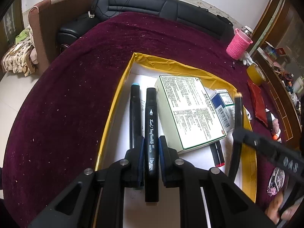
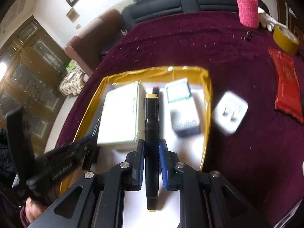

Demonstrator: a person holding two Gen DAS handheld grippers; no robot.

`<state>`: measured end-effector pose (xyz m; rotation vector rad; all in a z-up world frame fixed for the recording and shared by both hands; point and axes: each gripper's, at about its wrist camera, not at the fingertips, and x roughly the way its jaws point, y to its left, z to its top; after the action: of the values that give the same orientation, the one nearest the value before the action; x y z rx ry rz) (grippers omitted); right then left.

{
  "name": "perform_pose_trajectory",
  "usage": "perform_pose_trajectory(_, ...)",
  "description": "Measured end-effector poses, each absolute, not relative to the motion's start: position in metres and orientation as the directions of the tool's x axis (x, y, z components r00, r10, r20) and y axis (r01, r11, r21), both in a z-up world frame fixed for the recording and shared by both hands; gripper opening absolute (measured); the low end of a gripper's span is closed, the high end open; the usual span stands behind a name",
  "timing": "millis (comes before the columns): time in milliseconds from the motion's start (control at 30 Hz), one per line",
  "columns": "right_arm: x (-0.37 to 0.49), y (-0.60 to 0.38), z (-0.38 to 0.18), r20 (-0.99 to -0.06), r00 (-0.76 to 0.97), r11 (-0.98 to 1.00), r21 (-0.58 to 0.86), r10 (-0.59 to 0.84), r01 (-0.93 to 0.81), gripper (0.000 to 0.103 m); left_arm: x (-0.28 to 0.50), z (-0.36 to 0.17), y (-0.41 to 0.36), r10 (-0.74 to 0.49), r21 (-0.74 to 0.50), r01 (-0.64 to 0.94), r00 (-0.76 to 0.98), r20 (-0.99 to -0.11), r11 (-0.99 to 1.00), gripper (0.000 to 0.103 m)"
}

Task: Organize objects
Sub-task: 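Carry both markers to the tray and lower them beside the other markers, then open both tools to release the markers and lift away from the tray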

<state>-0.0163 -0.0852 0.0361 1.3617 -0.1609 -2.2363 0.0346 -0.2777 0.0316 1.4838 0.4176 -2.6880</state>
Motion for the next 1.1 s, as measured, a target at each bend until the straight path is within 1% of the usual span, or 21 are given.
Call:
perform_pose_trajectory(233,-0.048,-0.097,0.034,-0.83,-0.372,-0.888,0.28,-0.415,0.364,0.017,0.03,0.031,-0.276,0.092,-0.214,0.166,-0.542,-0.835,-0.963,0.014)
perform_pose_trajectory(367,-0.057,-0.106,0.028,-0.841,-0.362,-0.89,0.265,-0.402,0.371,0.017,0.025,0.025,-0.278,0.119,-0.239,0.168,-0.522,-0.844,-0.956,0.014)
perform_pose_trajectory(733,-0.063,-0.117,0.026,-0.847,-0.364,-0.893,0.247,-0.388,0.376,0.017,0.026,0.027,-0.279,0.118,-0.25,0.173,-0.547,-0.829,-0.953,0.015)
perform_pose_trajectory(867,-0.063,-0.119,0.027,-0.849,-0.364,-0.894,0.244,-0.384,0.375,0.017,0.032,0.034,-0.285,0.102,-0.257,0.195,-0.577,-0.81,-0.946,0.033)
perform_pose_trajectory(967,-0.062,-0.12,0.027,-0.851,-0.366,-0.896,0.237,-0.378,0.374,0.017,0.038,0.039,-0.288,0.113,-0.281,0.2,-0.592,-0.798,-0.939,0.038)
perform_pose_trajectory(1100,-0.063,-0.12,0.028,-0.853,-0.367,-0.899,0.232,-0.371,0.37,0.017,0.048,0.047,-0.285,0.109,-0.28,0.189,-0.615,-0.781,-0.941,0.047)
